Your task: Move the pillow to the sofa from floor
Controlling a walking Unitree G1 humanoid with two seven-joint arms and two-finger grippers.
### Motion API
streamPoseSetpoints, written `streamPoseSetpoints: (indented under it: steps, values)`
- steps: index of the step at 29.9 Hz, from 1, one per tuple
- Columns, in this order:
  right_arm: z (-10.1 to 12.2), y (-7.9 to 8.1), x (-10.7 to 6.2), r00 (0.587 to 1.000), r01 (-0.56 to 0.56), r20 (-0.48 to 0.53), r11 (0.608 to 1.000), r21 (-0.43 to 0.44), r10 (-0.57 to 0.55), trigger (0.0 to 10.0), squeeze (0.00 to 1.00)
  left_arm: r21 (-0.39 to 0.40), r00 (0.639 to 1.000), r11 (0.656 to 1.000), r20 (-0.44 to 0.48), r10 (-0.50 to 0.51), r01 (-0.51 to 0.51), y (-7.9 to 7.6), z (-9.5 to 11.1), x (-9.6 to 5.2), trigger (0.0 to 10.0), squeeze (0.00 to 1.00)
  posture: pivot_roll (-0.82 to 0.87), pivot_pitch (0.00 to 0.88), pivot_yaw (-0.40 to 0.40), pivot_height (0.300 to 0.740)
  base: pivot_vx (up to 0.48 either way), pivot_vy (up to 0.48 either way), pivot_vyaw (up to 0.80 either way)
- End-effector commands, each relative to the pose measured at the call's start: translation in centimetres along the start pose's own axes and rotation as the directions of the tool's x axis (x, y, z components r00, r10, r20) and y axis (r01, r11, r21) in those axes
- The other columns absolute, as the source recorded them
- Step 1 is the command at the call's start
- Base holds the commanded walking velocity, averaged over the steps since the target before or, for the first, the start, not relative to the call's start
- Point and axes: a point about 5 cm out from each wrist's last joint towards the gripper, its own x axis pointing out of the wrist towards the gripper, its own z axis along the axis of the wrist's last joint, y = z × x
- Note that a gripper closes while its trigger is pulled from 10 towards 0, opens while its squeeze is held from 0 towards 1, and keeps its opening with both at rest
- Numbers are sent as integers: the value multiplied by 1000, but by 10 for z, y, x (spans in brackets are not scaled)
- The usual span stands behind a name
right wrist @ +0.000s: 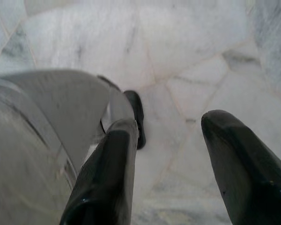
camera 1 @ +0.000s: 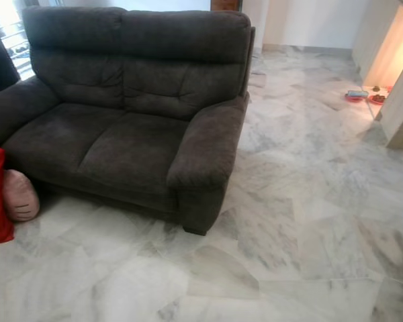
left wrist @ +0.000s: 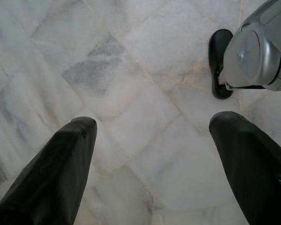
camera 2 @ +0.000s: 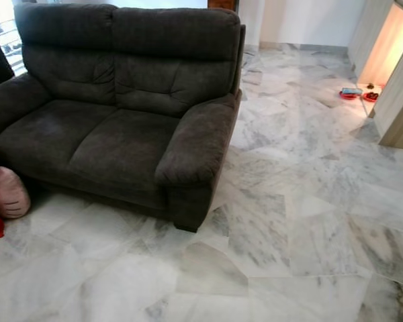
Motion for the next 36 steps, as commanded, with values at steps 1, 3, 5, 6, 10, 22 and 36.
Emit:
streamPoseSetpoints:
  steps: [1,3,5,6,10,22,36]
  values:
    - [-1,-2,-1,1000,17,1,1000,20,-17,10000,0,-19,1000,1000,-14,-6,6,1,-3,0,10000,0,57,0,-16,740,0,0,0]
    - [-1,-2,-1,1000,21,-1,1000,22,-21,10000,0,-22,1000,1000,-13,-8,8,1,-3,-1,10000,0,58,0,-16,740,0,0,0]
    - [-2,-3,-1,1000,25,-5,999,25,-25,10000,0,-22,1000,1000,-13,-8,8,2,-4,-1,10000,0,58,0,-16,740,0,0,0]
    - [-2,-3,-1,1000,27,-7,999,28,-27,10000,0,-22,1000,1000,-14,-7,7,2,-4,-1,10000,0,58,0,-16,740,0,0,0]
    - [-3,-3,-1,999,34,-15,999,32,-34,10000,0,-24,1000,1000,-16,-7,7,2,-5,-1,10000,0,57,0,-15,740,0,0,-597]
    - [-1,-2,-1,1000,26,-2,999,35,-26,10000,0,-26,1000,1000,-23,-10,9,3,-6,-1,10000,0,60,0,-15,740,0,0,-344]
    - [0,-2,-1,1000,26,10,999,45,-27,10000,0,-37,999,999,-38,-15,14,3,-9,-2,10000,0,60,0,-13,740,0,314,0]
